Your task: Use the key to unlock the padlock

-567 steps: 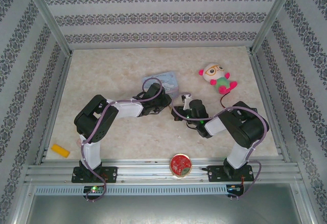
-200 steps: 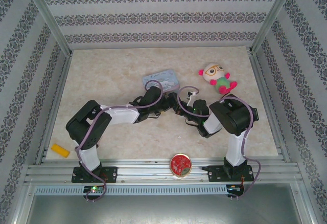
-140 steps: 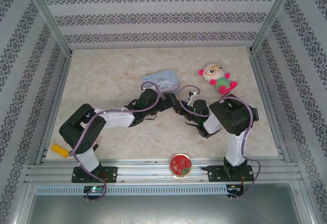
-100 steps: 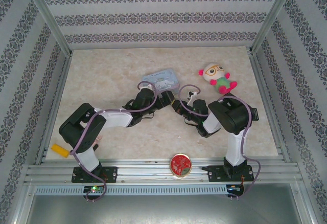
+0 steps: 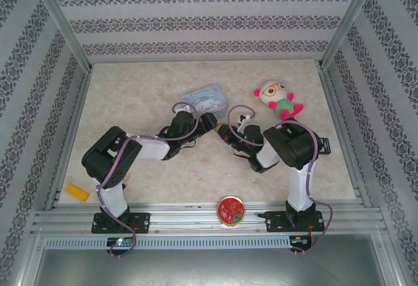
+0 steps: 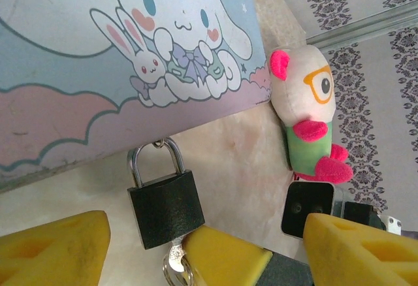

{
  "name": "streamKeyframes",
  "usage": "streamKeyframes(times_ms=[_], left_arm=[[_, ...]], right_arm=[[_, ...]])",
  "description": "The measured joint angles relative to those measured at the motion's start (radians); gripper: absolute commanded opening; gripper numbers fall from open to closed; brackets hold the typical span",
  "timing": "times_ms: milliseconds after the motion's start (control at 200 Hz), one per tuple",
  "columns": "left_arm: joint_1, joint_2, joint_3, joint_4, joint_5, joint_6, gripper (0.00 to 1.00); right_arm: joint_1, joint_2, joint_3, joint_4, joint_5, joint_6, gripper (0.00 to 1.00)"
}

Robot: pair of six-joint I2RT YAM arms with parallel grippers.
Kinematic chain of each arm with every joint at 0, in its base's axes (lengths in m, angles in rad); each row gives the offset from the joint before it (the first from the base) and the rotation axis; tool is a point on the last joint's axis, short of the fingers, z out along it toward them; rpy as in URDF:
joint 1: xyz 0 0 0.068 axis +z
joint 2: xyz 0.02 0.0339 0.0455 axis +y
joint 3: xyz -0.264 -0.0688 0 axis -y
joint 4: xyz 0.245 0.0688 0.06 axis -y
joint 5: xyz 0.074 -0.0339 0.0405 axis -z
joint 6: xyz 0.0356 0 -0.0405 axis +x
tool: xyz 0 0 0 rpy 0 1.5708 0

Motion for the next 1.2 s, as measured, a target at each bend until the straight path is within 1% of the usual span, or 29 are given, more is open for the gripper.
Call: streamKeyframes(times_ms=[325, 620, 640, 750, 770, 840, 929, 989, 1089, 1119, 1204], left_arm=[[0.014, 0.099, 0.041, 0.003, 0.005, 0.005, 0.8], [0.019, 0.143, 0.098, 0.034, 0.008, 0.026, 0.76], [0.02, 0.148, 0.101, 0.037, 0.008, 0.026, 0.73], [0.021, 0.171, 0.105, 0.056, 0.011, 0.027, 0.67], [0.022, 0.175, 0.106, 0.057, 0.012, 0.027, 0.65], [0.027, 0.184, 0.106, 0.06, 0.013, 0.027, 0.61], [0.034, 0.186, 0.106, 0.064, 0.015, 0.029, 0.43], [0.038, 0.187, 0.109, 0.071, 0.017, 0.037, 0.35], [0.042, 0.188, 0.113, 0.071, 0.012, 0.043, 0.32], [0.045, 0.188, 0.114, 0.071, 0.012, 0.044, 0.28], [0.046, 0.188, 0.114, 0.072, 0.011, 0.048, 0.25]], right_arm=[[0.0, 0.009, 0.021, -0.001, 0.0, 0.024, 0.0], [0.0, 0.024, 0.037, -0.001, 0.0, 0.029, 0.0], [0.0, 0.025, 0.04, -0.002, 0.0, 0.03, 0.0], [0.0, 0.031, 0.055, -0.002, 0.0, 0.04, 0.0], [0.0, 0.033, 0.057, -0.002, 0.0, 0.041, 0.0], [0.0, 0.036, 0.062, -0.002, 0.0, 0.047, 0.0], [0.0, 0.039, 0.065, -0.002, 0.0, 0.048, 0.0], [0.0, 0.043, 0.068, -0.002, 0.0, 0.051, 0.0], [0.0, 0.05, 0.075, 0.0, 0.0, 0.052, 0.0], [0.0, 0.052, 0.078, 0.0, 0.0, 0.052, 0.0], [0.0, 0.057, 0.081, -0.001, 0.0, 0.055, 0.0]])
